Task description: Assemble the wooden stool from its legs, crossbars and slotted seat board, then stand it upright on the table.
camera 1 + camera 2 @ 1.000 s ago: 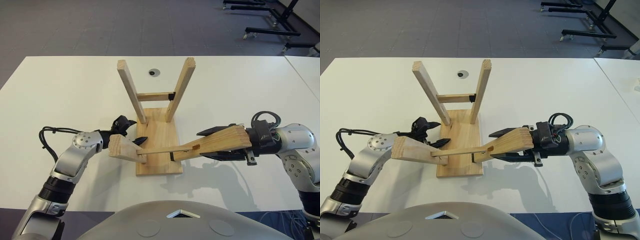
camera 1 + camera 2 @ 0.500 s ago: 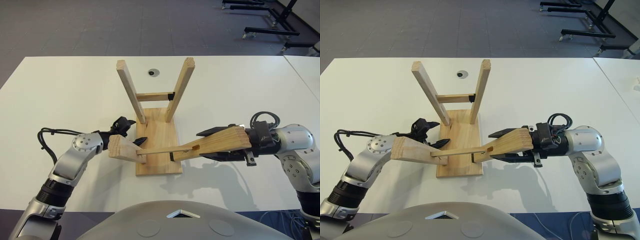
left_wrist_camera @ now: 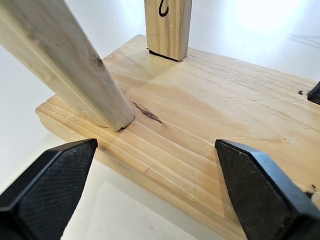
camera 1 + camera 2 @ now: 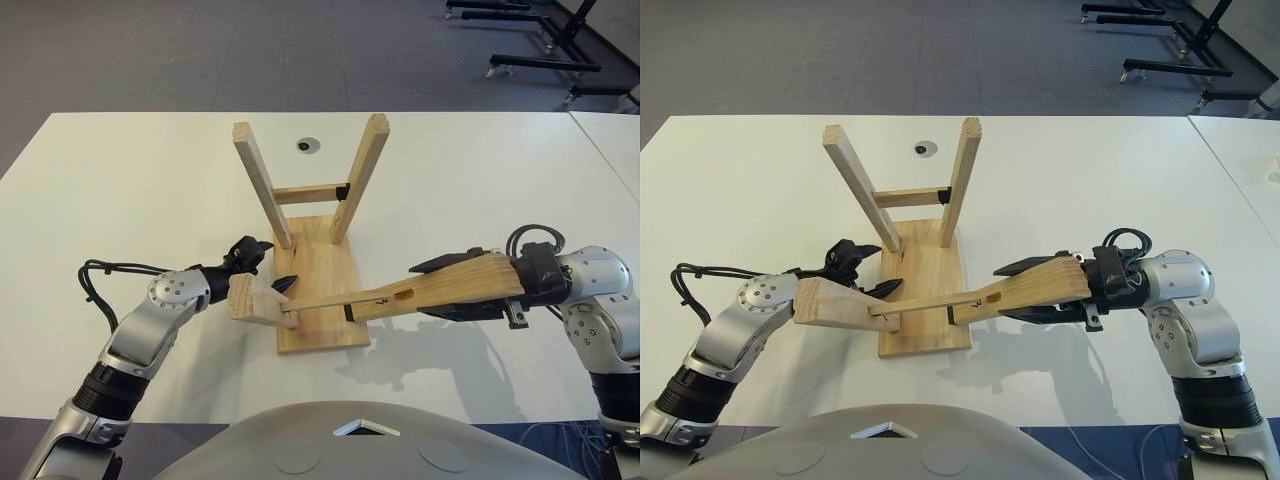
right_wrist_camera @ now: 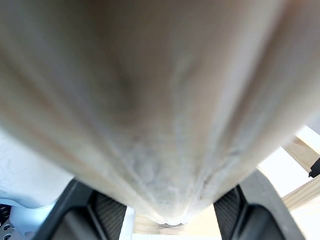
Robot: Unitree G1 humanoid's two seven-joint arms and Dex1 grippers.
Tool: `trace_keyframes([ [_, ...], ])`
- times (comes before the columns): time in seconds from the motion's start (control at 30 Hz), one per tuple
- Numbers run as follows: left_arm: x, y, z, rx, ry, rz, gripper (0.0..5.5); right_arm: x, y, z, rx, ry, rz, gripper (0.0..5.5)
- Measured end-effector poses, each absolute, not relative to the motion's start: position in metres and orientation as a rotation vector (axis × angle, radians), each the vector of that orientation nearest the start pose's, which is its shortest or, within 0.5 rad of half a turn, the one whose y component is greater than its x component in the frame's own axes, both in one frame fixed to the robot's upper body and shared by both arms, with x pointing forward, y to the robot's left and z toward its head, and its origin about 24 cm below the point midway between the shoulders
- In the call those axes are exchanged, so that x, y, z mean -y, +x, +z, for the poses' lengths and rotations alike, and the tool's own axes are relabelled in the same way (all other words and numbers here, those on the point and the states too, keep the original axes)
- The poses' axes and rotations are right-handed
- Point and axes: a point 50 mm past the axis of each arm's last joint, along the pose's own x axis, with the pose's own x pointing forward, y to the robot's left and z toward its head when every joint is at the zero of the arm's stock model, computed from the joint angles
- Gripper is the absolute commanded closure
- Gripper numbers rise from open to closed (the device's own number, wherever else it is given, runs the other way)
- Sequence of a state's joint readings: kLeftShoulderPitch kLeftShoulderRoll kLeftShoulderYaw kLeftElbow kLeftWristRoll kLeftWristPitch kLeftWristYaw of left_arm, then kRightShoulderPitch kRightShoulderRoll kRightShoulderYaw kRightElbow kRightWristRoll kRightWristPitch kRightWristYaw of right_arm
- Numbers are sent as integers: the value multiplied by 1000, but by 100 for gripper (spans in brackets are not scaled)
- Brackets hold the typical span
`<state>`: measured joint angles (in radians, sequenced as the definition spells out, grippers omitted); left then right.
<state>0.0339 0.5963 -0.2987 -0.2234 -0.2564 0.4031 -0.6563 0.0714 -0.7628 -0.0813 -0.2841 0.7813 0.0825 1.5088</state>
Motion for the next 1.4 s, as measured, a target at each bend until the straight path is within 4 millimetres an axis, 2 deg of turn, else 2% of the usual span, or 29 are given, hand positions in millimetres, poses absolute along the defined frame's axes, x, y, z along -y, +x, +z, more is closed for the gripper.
trace_keyframes([
  [0.2, -157, 212, 33, -465, 242, -945, 118, 209, 190, 131, 88, -75, 1652, 345],
  [0.37, -157, 219, 33, -467, 250, -969, 118, 201, 199, 132, 118, -67, 1721, 345],
  [0.67, -162, 229, 34, -464, 271, -966, 118, 182, 240, 125, 148, 86, 1783, 345],
  [0.87, -164, 231, 35, -466, 283, -964, 118, 174, 240, 127, 142, 77, 1817, 345],
  [1.03, -164, 231, 35, -464, 285, -967, 118, 172, 245, 138, 53, 26, 1837, 345],
  [1.2, -164, 231, 35, -460, 282, -969, 118, 174, 247, 141, 16, -13, 1852, 344],
  [1.4, -161, 233, 34, -455, 278, -983, 118, 179, 242, 138, 49, -5, 1848, 344],
])
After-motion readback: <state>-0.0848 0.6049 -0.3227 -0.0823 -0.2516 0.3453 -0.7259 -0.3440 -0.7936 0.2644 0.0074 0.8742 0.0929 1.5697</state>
